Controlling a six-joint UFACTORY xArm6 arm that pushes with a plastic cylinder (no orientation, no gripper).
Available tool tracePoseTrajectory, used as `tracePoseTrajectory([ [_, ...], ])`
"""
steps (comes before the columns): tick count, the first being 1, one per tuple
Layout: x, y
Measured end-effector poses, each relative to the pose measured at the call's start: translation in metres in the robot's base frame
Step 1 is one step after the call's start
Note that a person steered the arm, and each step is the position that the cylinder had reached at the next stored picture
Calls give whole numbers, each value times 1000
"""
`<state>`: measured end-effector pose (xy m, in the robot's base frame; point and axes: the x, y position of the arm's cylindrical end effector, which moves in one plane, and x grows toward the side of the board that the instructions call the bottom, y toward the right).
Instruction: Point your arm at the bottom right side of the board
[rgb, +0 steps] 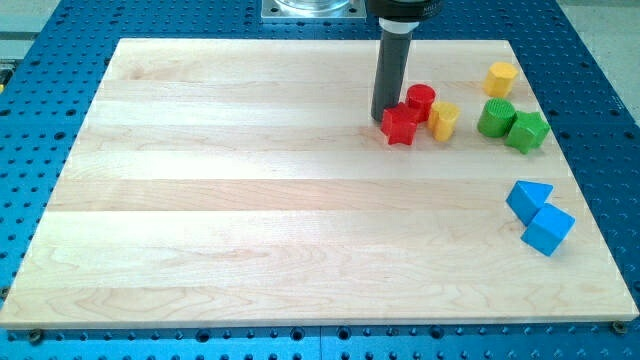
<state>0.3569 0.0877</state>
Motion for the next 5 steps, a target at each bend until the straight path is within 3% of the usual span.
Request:
tracePoseTrajectory([
  [4,21,-46],
  [5,95,-49],
])
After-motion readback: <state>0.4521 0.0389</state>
